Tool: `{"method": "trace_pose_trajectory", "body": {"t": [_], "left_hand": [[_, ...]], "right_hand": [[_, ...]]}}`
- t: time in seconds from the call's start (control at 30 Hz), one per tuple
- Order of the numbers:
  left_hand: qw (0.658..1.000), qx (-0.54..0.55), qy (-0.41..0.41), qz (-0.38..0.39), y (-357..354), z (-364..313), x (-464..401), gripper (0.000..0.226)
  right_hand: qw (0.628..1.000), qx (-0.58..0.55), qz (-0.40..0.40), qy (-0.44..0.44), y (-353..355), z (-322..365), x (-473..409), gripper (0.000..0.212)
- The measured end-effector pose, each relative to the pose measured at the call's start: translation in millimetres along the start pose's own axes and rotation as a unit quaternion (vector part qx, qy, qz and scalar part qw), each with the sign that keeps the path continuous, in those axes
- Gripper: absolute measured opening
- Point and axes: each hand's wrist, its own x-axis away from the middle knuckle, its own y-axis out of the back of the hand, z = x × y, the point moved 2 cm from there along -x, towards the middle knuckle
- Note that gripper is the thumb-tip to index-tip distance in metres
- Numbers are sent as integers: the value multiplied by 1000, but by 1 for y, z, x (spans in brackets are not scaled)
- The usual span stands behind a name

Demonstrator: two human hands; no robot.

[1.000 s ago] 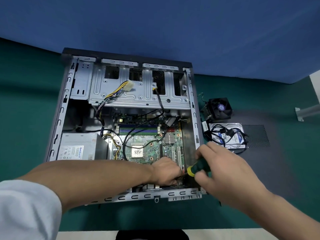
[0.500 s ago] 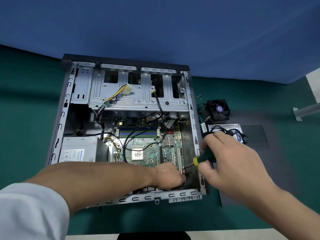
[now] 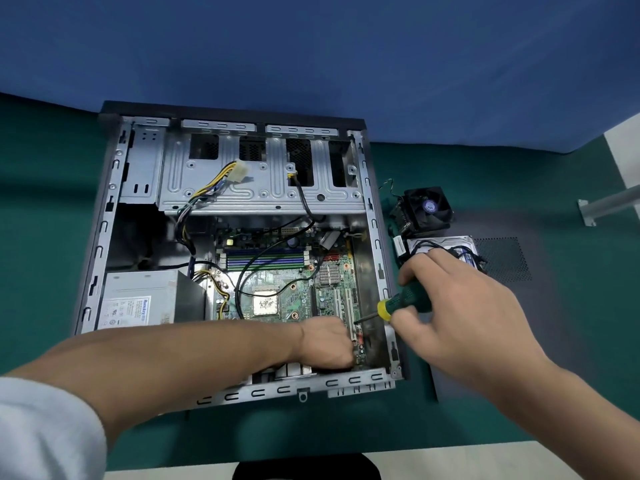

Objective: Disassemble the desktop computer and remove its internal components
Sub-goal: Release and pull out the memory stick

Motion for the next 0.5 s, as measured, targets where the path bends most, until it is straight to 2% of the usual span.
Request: {"method": "trace_pose_trajectory", "body": {"t": [0.03, 0.13, 0.2, 0.3, 0.37, 0.5], "left_hand": [[999, 15, 23, 45, 12, -1, 1, 22], [994, 18, 66, 87, 16, -6, 0, 9], [997, 10, 50, 65, 16, -7, -4, 8], [996, 59, 62, 29, 8, -5, -7, 10], [986, 124, 112, 4, 3, -1, -3, 12], [939, 246, 227, -74, -14, 3, 12, 13]], "right_hand": [[1000, 0, -4, -1, 0, 0, 1, 18], [1000, 5, -5, -2, -1, -1, 1, 18], [1000, 4, -4, -2, -1, -1, 1, 18], [1000, 6, 1, -5, -1, 1, 2, 18], [1000, 5, 1, -7, 0, 1, 3, 18], [1000, -8, 20, -4, -2, -1, 4, 18]]}}
